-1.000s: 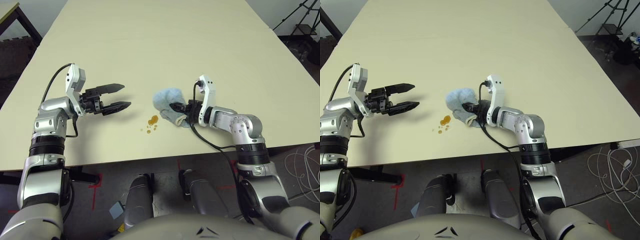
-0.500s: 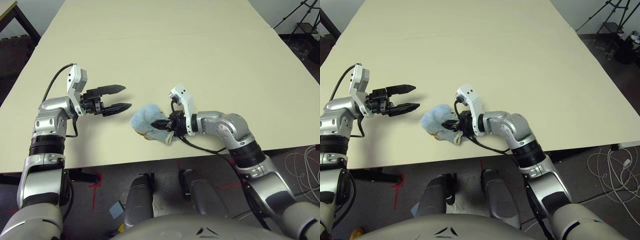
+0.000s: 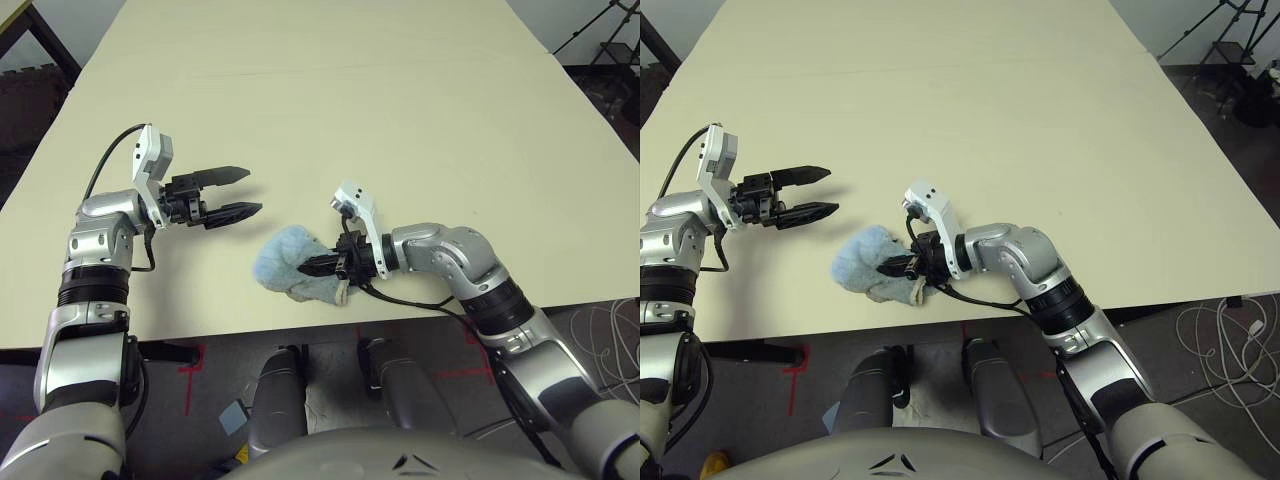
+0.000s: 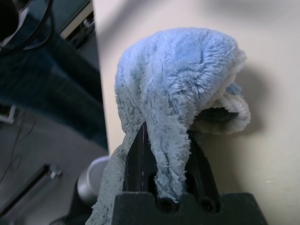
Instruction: Wipe the water off the table with a rag.
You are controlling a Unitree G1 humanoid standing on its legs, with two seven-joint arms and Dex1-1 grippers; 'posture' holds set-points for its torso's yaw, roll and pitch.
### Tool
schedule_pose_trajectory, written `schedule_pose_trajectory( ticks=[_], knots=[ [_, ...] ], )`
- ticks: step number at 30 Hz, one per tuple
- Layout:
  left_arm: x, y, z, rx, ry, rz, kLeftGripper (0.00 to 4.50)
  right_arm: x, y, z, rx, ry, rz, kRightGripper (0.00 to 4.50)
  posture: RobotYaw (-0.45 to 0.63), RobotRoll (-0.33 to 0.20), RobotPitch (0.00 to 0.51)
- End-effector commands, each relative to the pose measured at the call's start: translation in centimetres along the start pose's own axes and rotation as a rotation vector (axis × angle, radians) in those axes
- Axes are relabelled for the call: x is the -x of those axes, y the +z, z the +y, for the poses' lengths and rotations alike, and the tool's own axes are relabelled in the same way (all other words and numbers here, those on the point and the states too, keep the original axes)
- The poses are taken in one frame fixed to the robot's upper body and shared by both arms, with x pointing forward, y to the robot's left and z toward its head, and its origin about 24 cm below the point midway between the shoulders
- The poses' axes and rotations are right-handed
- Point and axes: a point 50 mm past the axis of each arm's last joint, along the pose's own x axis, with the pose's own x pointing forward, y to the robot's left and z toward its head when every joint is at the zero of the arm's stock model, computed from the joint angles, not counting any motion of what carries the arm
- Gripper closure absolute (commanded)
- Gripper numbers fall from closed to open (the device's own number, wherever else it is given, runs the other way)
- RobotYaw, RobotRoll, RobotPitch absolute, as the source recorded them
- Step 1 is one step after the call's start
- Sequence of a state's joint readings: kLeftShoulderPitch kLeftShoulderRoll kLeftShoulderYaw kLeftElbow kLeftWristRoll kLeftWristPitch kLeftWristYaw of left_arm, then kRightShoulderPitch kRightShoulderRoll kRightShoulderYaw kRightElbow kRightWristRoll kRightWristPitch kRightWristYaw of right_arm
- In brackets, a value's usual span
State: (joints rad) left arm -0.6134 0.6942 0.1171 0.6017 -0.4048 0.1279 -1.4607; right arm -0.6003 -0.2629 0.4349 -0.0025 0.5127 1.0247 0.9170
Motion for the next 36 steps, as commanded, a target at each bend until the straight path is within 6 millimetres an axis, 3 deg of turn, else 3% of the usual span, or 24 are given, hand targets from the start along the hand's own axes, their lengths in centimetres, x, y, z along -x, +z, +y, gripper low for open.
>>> schedule_pose_trajectory(
  ticks=[1, 6, 14, 26, 30, 36],
  knots=[
    [0.2, -0.1, 0.0, -0.003, -0.011, 0.030, 0.00, -0.4, -2.4, 0.4, -0.068, 0.063, 0.124, 4.43, -0.16, 0.000, 0.201],
    [0.1, -0.1, 0.0, -0.003, -0.012, 0.028, 0.00, 0.1, -1.9, -2.6, -0.054, -0.169, 0.054, 4.43, -0.16, 0.000, 0.201],
    [-0.1, 0.0, 0.0, -0.006, -0.016, 0.025, 0.00, 3.0, 0.3, -7.2, -0.110, -0.497, -0.160, 4.43, -0.17, 0.000, 0.193],
    [0.0, 0.0, 0.1, -0.003, -0.015, 0.029, 0.00, 6.3, 3.5, -10.6, -0.156, -0.764, -0.438, 4.44, -0.17, 0.000, 0.197],
    [0.1, 0.0, 0.1, -0.001, -0.011, 0.031, 0.00, 8.8, 6.0, -11.0, -0.209, -0.816, -0.656, 4.44, -0.16, 0.000, 0.200],
    [0.2, 0.0, 0.4, 0.002, 0.012, 0.025, 0.00, 15.9, 8.8, -11.2, -0.169, -0.971, -0.871, 4.44, -0.17, 0.000, 0.205]
  ],
)
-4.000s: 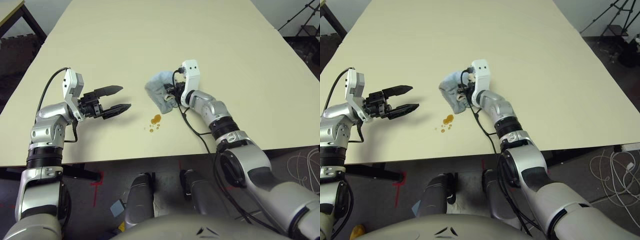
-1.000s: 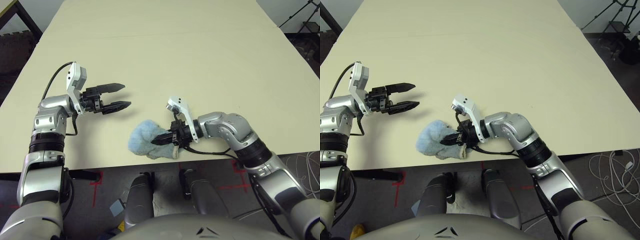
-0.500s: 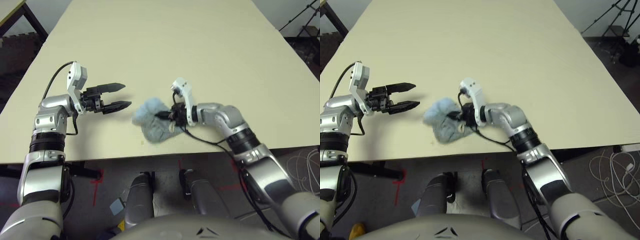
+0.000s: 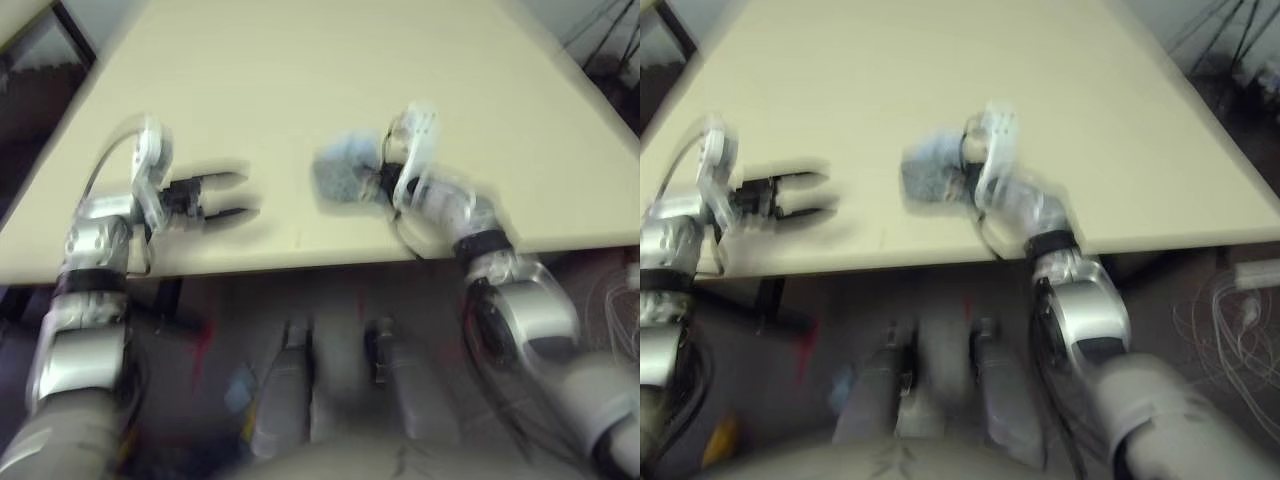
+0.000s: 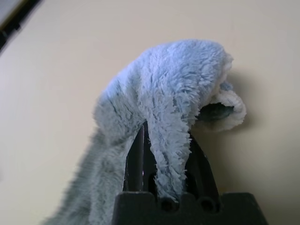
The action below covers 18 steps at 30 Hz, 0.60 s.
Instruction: Wipe the water off the table with a rag.
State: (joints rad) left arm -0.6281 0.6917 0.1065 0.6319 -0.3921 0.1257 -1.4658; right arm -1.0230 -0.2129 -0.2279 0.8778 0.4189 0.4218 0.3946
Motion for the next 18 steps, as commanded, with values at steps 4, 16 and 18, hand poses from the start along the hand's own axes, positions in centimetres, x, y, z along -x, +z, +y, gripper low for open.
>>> schedule_pose_trajectory(
  ticks=[4, 16, 18],
  knots=[
    [0.2, 0.7, 0.8, -0.021, 0.039, -0.009, 0.00, 2.0, 5.2, -3.6, 0.100, -0.154, -0.206, 4.44, -0.18, 0.000, 0.202],
    [0.0, 1.6, 1.9, -0.043, 0.153, -0.104, 0.00, 8.0, 7.9, -10.7, 0.305, -0.464, -0.229, 4.44, -0.18, 0.000, 0.207],
    [0.0, 1.7, 2.1, -0.046, 0.178, -0.117, 0.00, 8.7, 7.9, -11.3, 0.326, -0.492, -0.211, 4.44, -0.18, 0.000, 0.207]
  ],
)
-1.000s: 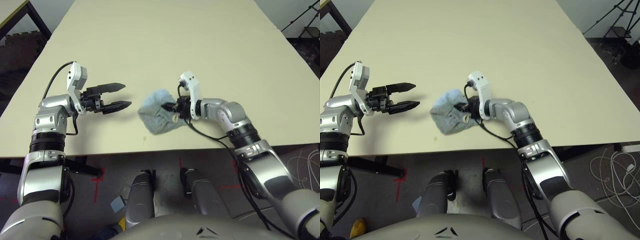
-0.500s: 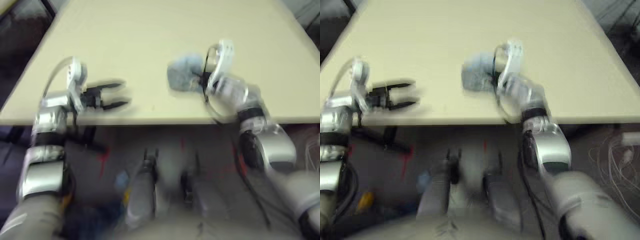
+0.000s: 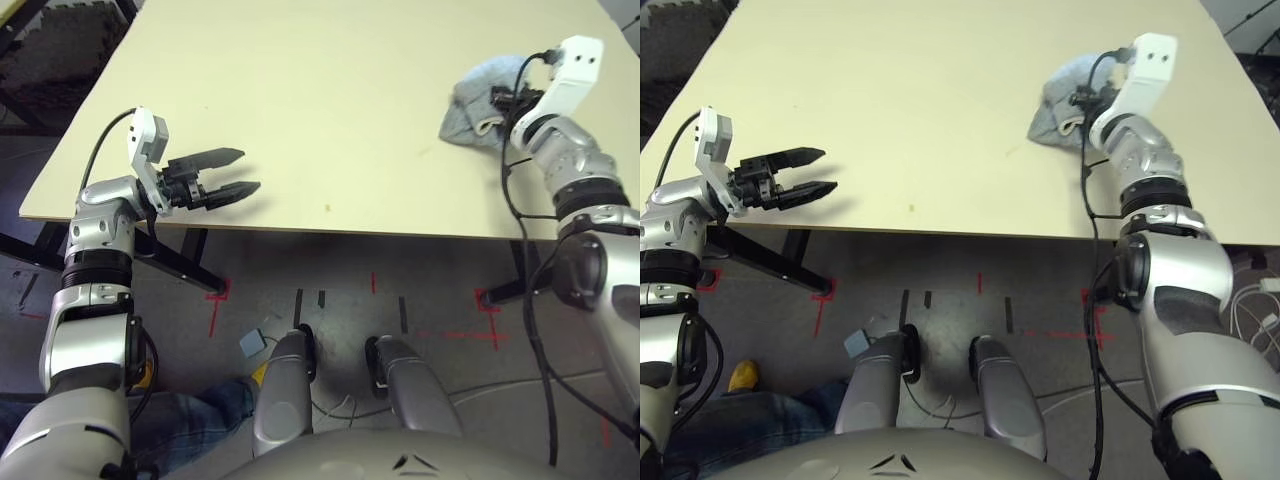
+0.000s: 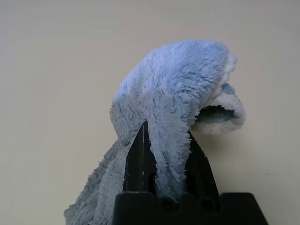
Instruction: Wipe the water off the table with a rag.
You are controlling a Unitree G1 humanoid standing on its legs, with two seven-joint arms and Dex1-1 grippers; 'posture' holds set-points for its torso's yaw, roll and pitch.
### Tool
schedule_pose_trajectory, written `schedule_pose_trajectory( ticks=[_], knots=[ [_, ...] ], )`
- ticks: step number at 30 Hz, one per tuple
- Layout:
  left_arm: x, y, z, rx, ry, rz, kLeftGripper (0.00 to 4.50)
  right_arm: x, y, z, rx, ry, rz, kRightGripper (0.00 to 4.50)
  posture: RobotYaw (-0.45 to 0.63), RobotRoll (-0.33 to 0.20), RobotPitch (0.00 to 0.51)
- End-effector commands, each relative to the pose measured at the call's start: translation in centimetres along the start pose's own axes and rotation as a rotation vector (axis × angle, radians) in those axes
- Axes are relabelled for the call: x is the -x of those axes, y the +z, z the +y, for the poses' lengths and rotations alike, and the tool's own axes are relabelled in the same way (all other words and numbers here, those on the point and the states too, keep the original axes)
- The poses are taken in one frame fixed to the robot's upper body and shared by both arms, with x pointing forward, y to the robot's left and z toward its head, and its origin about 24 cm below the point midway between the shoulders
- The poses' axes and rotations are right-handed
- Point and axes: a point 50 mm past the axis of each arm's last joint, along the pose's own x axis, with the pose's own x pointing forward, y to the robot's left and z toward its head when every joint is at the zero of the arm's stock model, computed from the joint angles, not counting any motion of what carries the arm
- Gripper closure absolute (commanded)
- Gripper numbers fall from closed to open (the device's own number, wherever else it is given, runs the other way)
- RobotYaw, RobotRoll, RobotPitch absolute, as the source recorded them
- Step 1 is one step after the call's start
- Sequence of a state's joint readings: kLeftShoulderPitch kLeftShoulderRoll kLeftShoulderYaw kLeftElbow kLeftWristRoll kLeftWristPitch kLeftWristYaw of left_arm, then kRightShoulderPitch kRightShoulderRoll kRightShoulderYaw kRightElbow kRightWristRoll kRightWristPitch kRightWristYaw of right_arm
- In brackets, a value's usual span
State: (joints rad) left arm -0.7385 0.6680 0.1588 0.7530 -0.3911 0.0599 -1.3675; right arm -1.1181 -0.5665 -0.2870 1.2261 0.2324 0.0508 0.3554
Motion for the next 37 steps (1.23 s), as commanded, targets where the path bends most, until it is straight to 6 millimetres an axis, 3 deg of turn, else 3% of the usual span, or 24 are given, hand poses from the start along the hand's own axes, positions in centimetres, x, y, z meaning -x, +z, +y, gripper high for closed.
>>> schedule_pose_trajectory(
  ticks=[1, 4, 5, 9, 15, 21, 30, 37],
  knots=[
    [0.1, -0.2, 0.3, 0.001, 0.042, -0.018, 0.00, 0.7, -0.3, -1.7, 0.053, -0.049, 0.016, 4.44, -0.18, 0.000, 0.207],
    [-0.1, -0.2, 0.4, -0.011, 0.064, -0.023, 0.00, 0.8, -1.3, -1.8, 0.146, -0.038, 0.083, 4.44, -0.18, 0.000, 0.207],
    [-0.1, -0.3, 0.5, -0.016, 0.077, -0.024, 0.00, 0.8, -1.6, -1.7, 0.159, -0.029, 0.095, 3.71, -0.17, 0.000, 0.205],
    [-0.1, -0.2, 0.8, -0.034, 0.134, -0.041, 0.00, 0.9, -0.9, -1.9, 0.176, -0.009, 0.083, 2.39, -0.16, 0.000, 0.203],
    [0.2, 0.4, 1.8, -0.056, 0.288, -0.102, 0.00, 1.8, 2.2, -3.9, 0.183, -0.045, -0.044, 0.05, -0.14, 0.000, 0.199],
    [0.8, 1.2, 3.2, -0.084, 0.553, -0.193, 0.00, 3.1, 4.5, -6.1, 0.128, -0.119, -0.207, 0.05, -0.14, 0.000, 0.190],
    [2.0, 1.7, 4.9, -0.144, 0.898, -0.213, 0.00, 3.9, 4.1, -7.3, -0.006, -0.176, -0.283, 0.05, -0.12, 0.000, 0.177],
    [2.7, 1.9, 5.2, -0.160, 0.974, -0.222, 0.00, 3.9, 3.8, -7.4, -0.043, -0.185, -0.292, 0.05, -0.10, 0.000, 0.171]
  ],
)
